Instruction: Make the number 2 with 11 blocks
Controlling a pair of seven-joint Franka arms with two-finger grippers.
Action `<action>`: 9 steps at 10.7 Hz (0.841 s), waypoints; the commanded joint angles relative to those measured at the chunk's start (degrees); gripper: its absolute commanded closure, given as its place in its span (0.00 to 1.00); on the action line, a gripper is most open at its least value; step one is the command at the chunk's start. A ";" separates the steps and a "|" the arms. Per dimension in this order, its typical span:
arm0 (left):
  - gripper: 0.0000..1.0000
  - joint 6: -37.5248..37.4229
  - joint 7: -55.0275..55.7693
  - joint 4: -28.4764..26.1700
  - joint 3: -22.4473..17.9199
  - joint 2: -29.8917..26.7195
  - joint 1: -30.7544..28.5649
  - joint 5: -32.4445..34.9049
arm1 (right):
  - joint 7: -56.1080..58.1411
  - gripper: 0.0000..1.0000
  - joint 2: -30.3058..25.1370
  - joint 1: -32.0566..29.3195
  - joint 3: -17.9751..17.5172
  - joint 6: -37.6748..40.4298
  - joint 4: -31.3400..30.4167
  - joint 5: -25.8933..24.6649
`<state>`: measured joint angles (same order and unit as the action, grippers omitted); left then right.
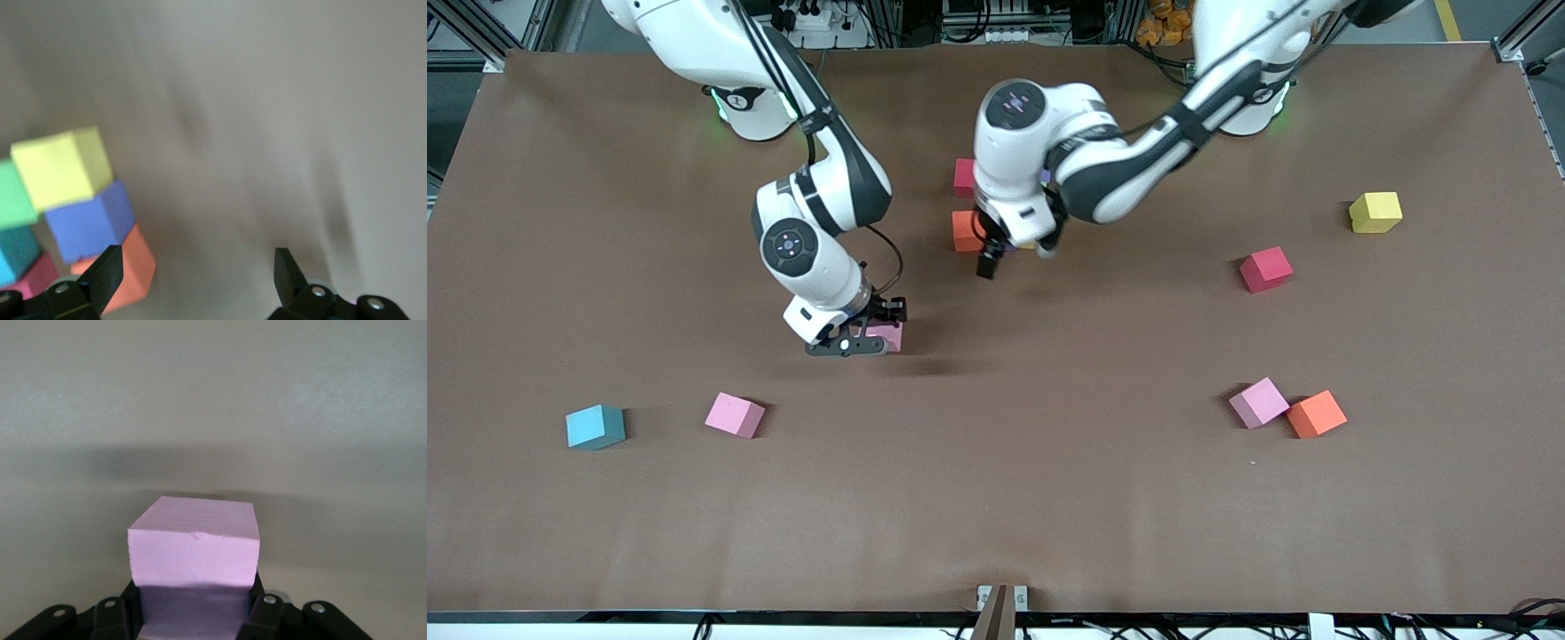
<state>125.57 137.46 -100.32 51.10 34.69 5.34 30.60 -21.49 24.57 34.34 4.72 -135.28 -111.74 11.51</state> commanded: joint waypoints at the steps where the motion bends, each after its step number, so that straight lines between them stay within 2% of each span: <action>1: 0.00 -1.30 -9.54 -0.50 2.25 -0.16 -6.37 0.95 | -5.82 0.77 -1.19 3.52 0.20 -1.82 -1.47 -0.26; 4: 0.00 -1.30 -24.11 0.03 2.16 0.55 -14.10 0.34 | -16.70 0.77 -0.14 9.85 0.37 -5.07 -1.55 -0.87; 8: 0.00 -2.60 -42.50 -0.49 1.98 0.90 -23.86 0.43 | -19.38 0.78 0.22 14.69 0.46 -14.99 -7.87 -0.96; 9: 0.00 -2.79 -44.89 -0.41 1.98 1.16 -25.45 0.43 | -19.99 0.79 0.22 15.57 0.46 -15.18 -8.32 -0.96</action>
<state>123.97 96.31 -100.45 52.01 35.75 -17.73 30.60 -39.50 25.66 48.49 4.69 -148.95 -118.05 11.42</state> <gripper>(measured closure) 0.000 0.405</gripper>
